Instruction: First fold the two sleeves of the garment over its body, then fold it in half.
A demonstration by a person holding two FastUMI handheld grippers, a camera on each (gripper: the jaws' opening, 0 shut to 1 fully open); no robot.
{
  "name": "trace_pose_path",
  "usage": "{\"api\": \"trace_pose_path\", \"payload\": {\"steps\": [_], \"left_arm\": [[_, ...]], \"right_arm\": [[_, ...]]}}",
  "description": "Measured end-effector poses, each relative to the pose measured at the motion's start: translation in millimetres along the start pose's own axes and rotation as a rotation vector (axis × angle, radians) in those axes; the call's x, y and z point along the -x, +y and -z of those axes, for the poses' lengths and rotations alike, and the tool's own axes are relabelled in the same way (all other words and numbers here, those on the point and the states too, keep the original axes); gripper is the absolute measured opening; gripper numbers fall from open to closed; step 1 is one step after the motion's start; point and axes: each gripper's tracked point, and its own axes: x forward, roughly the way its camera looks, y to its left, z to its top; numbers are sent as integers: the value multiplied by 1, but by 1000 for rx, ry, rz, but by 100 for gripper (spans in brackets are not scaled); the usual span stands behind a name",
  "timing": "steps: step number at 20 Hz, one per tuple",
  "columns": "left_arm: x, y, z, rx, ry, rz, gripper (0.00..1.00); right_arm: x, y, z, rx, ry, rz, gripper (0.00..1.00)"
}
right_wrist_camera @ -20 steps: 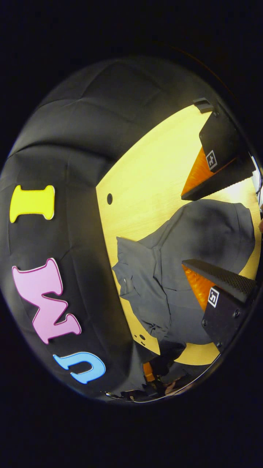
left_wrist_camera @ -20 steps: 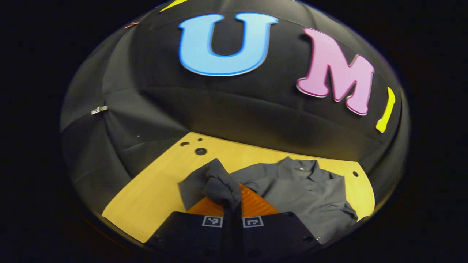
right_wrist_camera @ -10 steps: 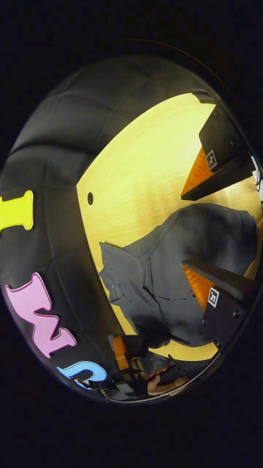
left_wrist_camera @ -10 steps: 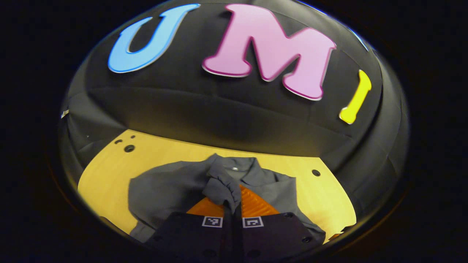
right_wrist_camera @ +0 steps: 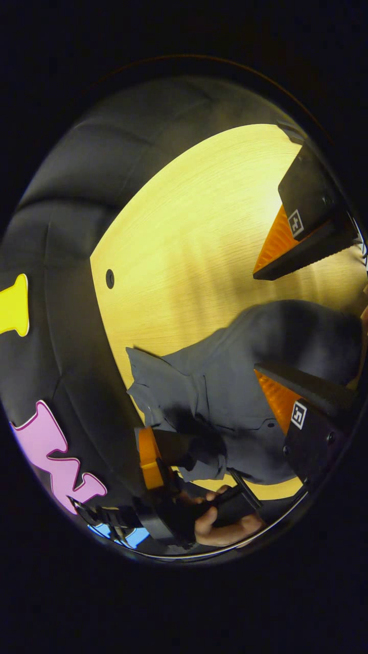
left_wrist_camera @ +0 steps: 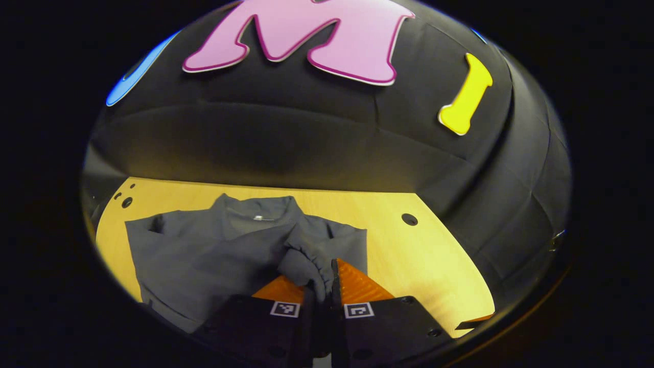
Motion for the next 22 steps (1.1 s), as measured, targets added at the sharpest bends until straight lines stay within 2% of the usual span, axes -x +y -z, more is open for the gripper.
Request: {"api": "trace_pose_path", "payload": {"steps": [1,5,6,12,18,22], "left_arm": [[-2,-7,2,5,6,20,20],[18,1,9,-2,2,9,85],[32,13,16,-3,3,-3,94],[147,111,88,-24,60,-156,96],[261,198,185,52,157,-336,96],[301,228,238,150,212,-397,96]], "right_arm": [[-1,1,2,9,10,-7,99],[-4,3,11,34,34,-18,99],[-5,4,11,33,34,-19,99],[-2,9,32,16,76,-20,99],[1,8,62,25,120,21,99],[4,15,90,-15,162,32,99]]}}
